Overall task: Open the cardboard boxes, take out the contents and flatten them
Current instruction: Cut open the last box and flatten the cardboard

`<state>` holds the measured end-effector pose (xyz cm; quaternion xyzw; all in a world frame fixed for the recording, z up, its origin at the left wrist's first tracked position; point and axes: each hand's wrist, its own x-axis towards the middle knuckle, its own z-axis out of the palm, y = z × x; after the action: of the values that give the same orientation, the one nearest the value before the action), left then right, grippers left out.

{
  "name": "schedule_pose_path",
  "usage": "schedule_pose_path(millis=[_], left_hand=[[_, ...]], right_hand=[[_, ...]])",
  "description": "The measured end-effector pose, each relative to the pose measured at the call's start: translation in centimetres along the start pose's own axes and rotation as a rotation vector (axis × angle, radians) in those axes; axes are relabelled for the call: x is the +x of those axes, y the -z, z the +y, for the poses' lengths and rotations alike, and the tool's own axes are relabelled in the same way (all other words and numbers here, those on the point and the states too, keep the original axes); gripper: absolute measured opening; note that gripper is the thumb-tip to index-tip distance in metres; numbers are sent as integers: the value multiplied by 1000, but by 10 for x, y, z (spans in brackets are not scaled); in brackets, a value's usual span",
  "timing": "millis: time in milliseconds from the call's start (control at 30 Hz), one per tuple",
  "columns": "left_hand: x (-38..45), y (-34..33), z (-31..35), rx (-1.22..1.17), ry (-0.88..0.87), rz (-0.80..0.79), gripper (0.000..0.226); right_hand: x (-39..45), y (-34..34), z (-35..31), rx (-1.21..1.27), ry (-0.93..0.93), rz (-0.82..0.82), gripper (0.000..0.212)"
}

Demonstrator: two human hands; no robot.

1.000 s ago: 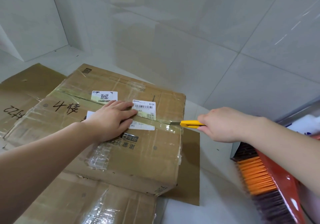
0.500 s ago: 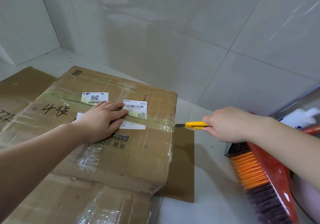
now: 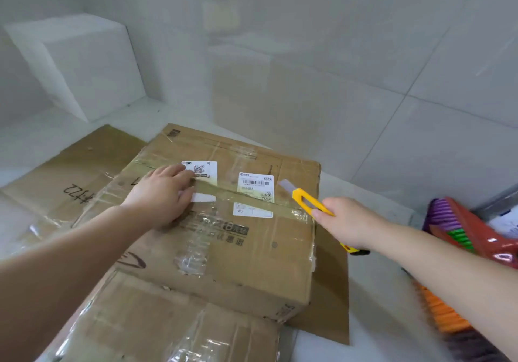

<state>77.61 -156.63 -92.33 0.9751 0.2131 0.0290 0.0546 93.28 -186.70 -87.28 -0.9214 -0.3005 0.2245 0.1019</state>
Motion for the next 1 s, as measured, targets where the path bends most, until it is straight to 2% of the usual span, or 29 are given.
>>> schedule_pose_path(millis=[167,233,300,467,667,800,900,1000], left_hand=[[-17,6,-47,92,354,30,47],[-24,8,-58,6,525,18,49],[-27,10,-63,-102,606,-1,48],[-30,15,-68,-132,580,35,36],[-60,22,-70,-34,662,8,31],[-68,33,-76,14,643,21,35],[-64,37,-88,-56,579,92,41],[-47,30,-104,-159,409,95,52]], right_hand=[[6,-35,-28,-7,-96,-15,39],[4,-39,-34,6,-121,15,39],[2,-40,-40,59,-131,37,39],[14,-31,-52,171,-114,89,39],[99,2,-99,129,17,234,37],[110,-9,-124,6,111,265,37],[82,-25,-130,-45,158,308,41],[57,-39,-127,64,114,228,41]])
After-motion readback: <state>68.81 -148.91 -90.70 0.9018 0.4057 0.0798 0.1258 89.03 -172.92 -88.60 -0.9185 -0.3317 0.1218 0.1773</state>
